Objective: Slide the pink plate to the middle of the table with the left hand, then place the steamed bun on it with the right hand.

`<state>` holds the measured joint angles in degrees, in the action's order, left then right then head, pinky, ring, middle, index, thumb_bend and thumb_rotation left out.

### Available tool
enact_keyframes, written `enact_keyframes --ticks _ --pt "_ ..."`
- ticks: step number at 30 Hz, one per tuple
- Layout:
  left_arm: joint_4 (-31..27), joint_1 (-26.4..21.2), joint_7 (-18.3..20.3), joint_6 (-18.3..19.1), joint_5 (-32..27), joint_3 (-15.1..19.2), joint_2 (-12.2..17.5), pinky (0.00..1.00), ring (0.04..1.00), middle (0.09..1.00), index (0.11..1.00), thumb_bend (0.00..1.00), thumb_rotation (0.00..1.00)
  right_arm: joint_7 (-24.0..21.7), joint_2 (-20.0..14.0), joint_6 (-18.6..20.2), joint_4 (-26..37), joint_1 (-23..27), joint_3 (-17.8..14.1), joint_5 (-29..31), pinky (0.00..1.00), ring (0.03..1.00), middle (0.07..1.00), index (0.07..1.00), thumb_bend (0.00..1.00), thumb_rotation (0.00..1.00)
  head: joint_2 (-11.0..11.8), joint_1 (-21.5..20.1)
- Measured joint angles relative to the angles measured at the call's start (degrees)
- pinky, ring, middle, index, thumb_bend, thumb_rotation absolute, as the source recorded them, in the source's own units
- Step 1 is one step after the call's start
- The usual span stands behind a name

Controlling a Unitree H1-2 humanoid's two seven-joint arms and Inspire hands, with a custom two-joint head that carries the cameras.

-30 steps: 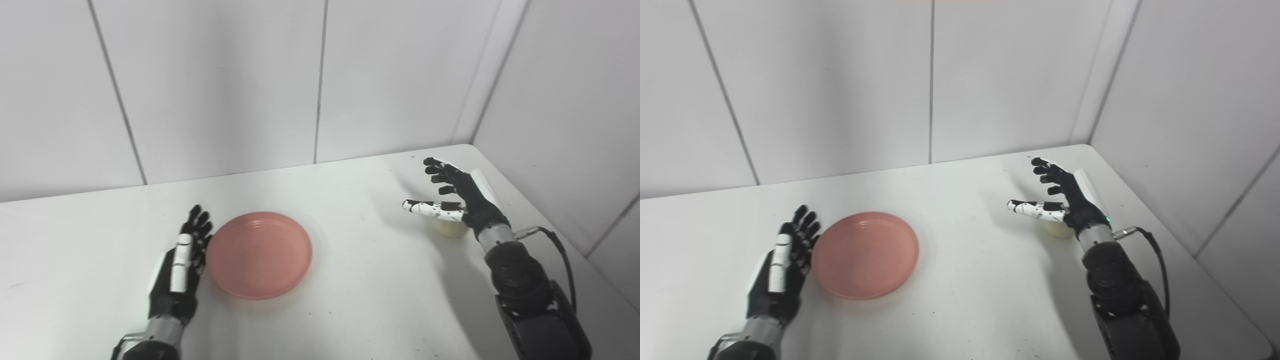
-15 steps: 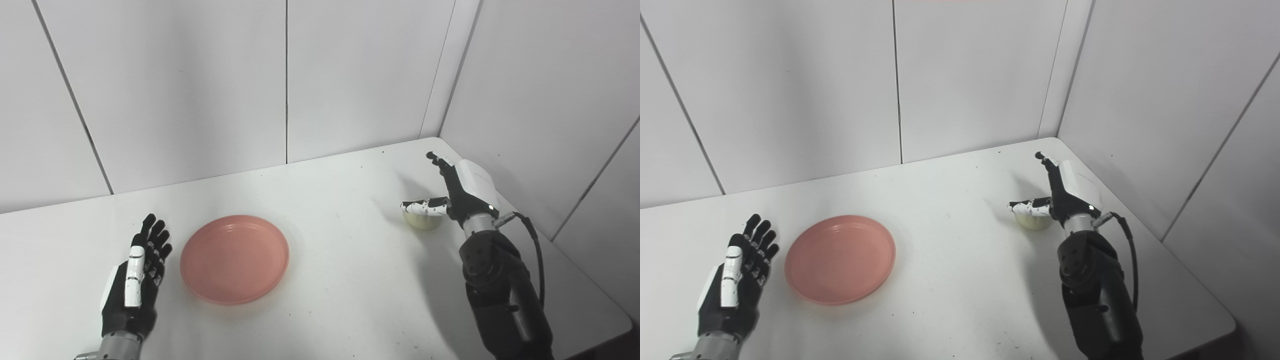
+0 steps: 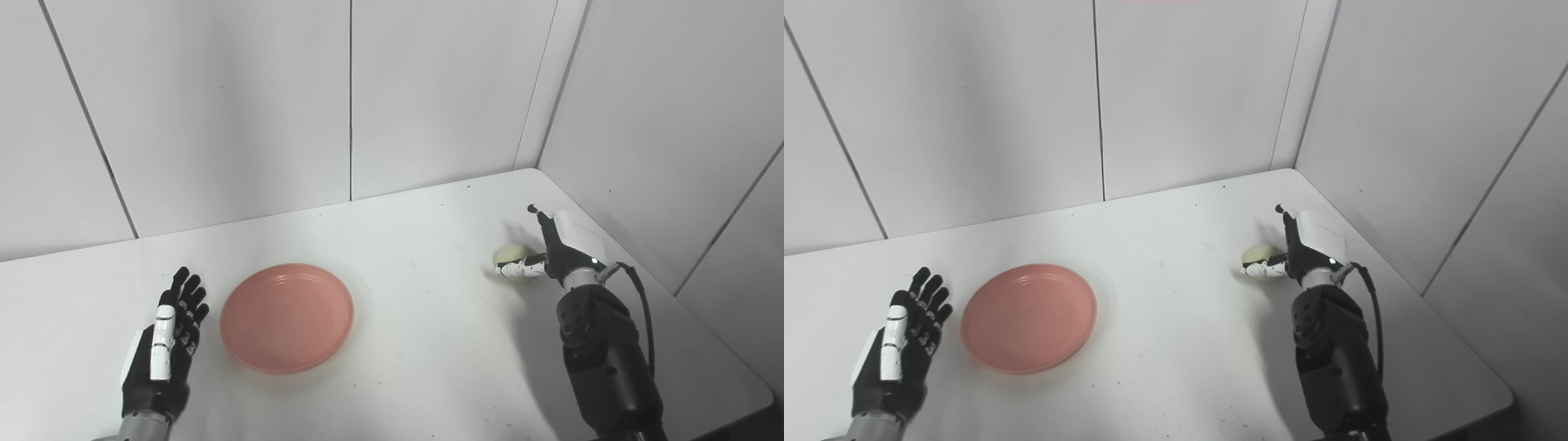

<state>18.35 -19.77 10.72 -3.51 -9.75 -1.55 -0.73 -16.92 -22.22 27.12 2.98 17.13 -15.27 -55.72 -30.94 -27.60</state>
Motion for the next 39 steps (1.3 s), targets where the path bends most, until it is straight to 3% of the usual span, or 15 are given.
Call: enact_keyframes --ticks 4,7,9,11,12,13,14,16,18,21,23,28,36,38,39 --pt "-0.28 0.09 0.04 0.16 0.01 -0.2 0.09 1.0 1.0 1.0 1.0 0.56 1.0 -0.11 -0.25 0.0 -2.72 0.15 1.07 -0.83 0.63 0.784 0.876 0.867 0.82 0.33 -0.09 -0.09" --pt "-0.35 0.15 0.04 0.14 0.03 -0.13 0.08 1.0 1.0 1.0 1.0 0.56 1.0 0.05 -0.21 0.0 -3.09 0.25 1.01 -0.22 0.68 0.823 0.879 0.865 0.82 0.26 -0.09 -0.09" --pt "-0.23 0.14 0.04 0.05 0.02 -0.11 0.07 1.0 1.0 1.0 1.0 0.56 1.0 0.62 -0.17 0.0 -3.81 0.39 0.74 1.98 0.64 0.797 0.855 0.858 0.81 0.23 -0.09 -0.09" --pt "-0.24 0.14 0.04 0.03 0.03 -0.12 0.07 1.0 1.0 1.0 1.0 0.57 1.0 1.74 -0.13 0.0 -4.48 0.33 0.83 3.22 0.47 0.608 0.716 0.856 0.79 0.21 -0.26 0.17" --pt "-0.25 0.14 0.04 0.03 0.03 -0.13 0.08 1.0 1.0 1.0 1.0 0.57 1.0 2.14 -0.14 0.0 -4.56 0.34 0.83 3.23 0.34 0.448 0.559 0.848 0.78 0.17 -0.26 0.18" --pt "-0.29 0.14 0.04 0.06 0.03 -0.14 0.08 1.0 1.0 1.0 1.0 0.57 1.0 2.15 -0.21 0.0 -4.57 0.41 0.72 3.42 0.27 0.365 0.479 0.845 0.77 0.15 -0.35 0.18" --pt "-0.31 0.14 0.04 0.11 0.03 -0.14 0.07 1.0 1.0 1.0 1.0 0.56 1.0 2.32 -0.28 0.0 -4.61 0.45 0.68 3.91 0.22 0.293 0.405 0.831 0.76 0.12 -0.35 0.18" --pt "-0.36 0.15 0.04 0.17 0.03 -0.14 0.07 1.0 1.0 1.0 1.0 0.56 1.0 2.97 -0.62 0.0 -4.86 0.44 0.77 5.53 0.17 0.24 0.354 0.81 0.75 0.09 -0.44 0.26" --pt "-0.37 0.15 0.04 0.18 0.02 -0.16 0.06 1.0 1.0 1.0 1.0 0.56 1.0 3.83 -1.47 0.0 -5.56 0.44 1.15 6.47 0.18 0.262 0.379 0.753 0.72 0.03 -0.44 0.26" --pt "-0.37 0.17 0.04 0.18 0.06 -0.2 0.07 1.0 1.0 1.0 1.0 0.57 1.0 4.68 -3.06 0.0 -5.86 0.14 2.42 7.29 0.2 0.301 0.466 0.653 0.57 0.0 -0.53 0.53" --pt "-0.38 0.19 0.04 0.18 0.07 -0.2 0.06 1.0 1.0 1.0 1.0 0.57 1.0 5.85 -3.19 0.0 -5.88 -0.09 2.77 7.95 0.28 0.374 0.446 0.554 0.53 0.0 -0.53 0.7" --pt "-0.63 0.32 0.0 0.2 0.12 -0.31 0.03 1.0 1.0 1.0 1.0 0.58 1.0 8.78 -3.17 0.0 -5.86 -0.66 2.82 10.46 0.34 0.435 0.477 0.499 0.53 0.0 -0.62 0.97" --pt "-1.27 0.73 -0.09 0.4 0.29 -0.57 -0.16 1.0 1.0 1.0 1.0 0.57 1.0 11.41 -3.39 -0.01 -5.98 -0.66 2.91 12.65 0.27 0.364 0.427 0.52 0.52 0.0 -0.62 2.64" --pt "-1.23 0.73 -0.15 0.33 0.32 -0.64 -0.3 1.0 1.0 1.0 1.0 0.58 1.0 12.67 -3.37 -0.05 -5.88 -0.67 2.88 14.36 0.28 0.376 0.44 0.524 0.52 0.0 -0.7 3.69" --pt "-1.22 0.74 -0.21 0.28 0.51 -0.7 -0.35 1.0 1.0 1.0 1.0 0.59 1.0 13.47 -3.28 -0.2 -5.54 -0.76 2.7 15.43 0.28 0.371 0.436 0.525 0.52 0.0 -0.7 7.43"
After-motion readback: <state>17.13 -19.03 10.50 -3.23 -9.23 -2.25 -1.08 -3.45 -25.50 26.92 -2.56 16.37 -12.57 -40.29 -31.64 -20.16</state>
